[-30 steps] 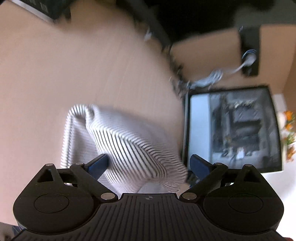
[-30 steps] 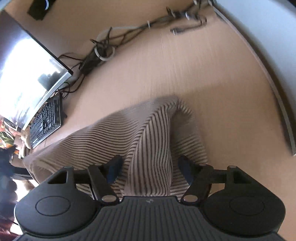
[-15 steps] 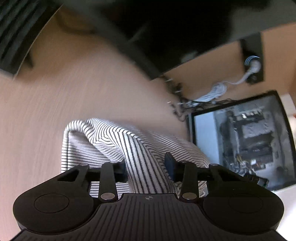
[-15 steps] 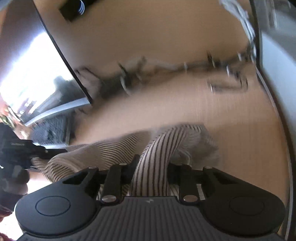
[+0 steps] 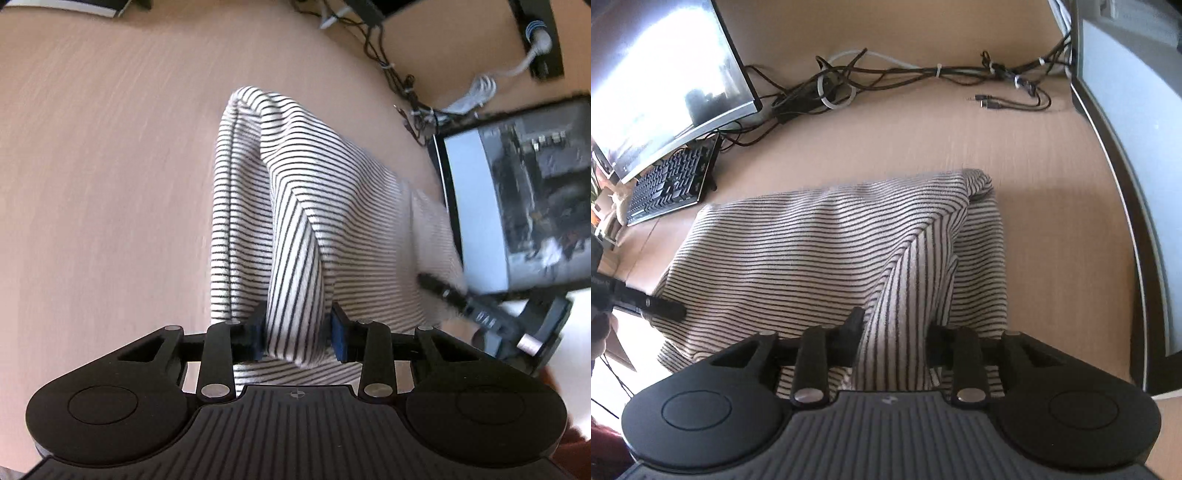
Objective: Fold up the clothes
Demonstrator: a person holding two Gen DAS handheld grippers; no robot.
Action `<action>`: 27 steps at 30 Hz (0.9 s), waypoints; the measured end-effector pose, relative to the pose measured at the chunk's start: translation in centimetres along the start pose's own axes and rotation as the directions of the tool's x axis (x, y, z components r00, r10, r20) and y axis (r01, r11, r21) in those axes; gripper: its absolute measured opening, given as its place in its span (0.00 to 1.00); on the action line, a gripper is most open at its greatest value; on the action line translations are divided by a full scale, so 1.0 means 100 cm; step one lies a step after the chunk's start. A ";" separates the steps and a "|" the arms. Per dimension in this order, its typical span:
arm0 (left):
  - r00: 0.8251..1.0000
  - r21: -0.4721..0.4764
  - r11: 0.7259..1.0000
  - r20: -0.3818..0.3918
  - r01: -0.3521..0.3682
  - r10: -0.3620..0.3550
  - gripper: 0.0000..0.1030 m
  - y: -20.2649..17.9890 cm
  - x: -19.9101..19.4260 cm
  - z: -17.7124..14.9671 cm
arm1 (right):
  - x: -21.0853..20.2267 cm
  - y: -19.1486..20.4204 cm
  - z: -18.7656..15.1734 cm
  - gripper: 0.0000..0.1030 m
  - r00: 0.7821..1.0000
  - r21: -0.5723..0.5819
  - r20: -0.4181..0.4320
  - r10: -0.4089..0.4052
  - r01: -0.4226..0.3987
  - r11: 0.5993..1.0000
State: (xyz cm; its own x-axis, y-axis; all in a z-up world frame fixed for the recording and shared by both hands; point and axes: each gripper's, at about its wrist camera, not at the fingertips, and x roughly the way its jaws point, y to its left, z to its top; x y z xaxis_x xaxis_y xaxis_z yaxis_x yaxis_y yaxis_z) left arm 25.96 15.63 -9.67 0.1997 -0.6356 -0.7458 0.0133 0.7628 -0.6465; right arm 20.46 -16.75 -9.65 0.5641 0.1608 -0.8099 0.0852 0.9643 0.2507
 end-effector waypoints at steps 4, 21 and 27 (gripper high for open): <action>0.995 0.112 0.990 0.041 -0.090 0.086 0.42 -0.015 -0.015 0.000 | -0.014 0.010 0.006 0.41 0.995 -0.108 0.066 -0.081 0.088 0.990; 0.992 -0.012 0.992 0.002 0.128 -0.128 0.91 -0.013 0.013 0.017 | 0.003 -0.007 -0.003 0.75 0.976 0.216 0.163 0.146 -0.179 0.960; 0.990 0.046 0.994 0.092 0.103 -0.107 0.94 -0.027 0.027 0.054 | -0.004 0.013 -0.025 0.96 0.980 0.203 0.154 0.124 -0.154 0.967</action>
State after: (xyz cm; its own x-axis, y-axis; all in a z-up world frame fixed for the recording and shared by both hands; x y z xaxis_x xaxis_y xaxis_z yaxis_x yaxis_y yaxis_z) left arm 31.78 12.45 -9.07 0.2868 -0.6996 -0.6545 0.0789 0.6981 -0.7117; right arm 18.24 -15.03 -10.33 0.6898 0.2450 -0.6813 0.1618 0.8651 0.4749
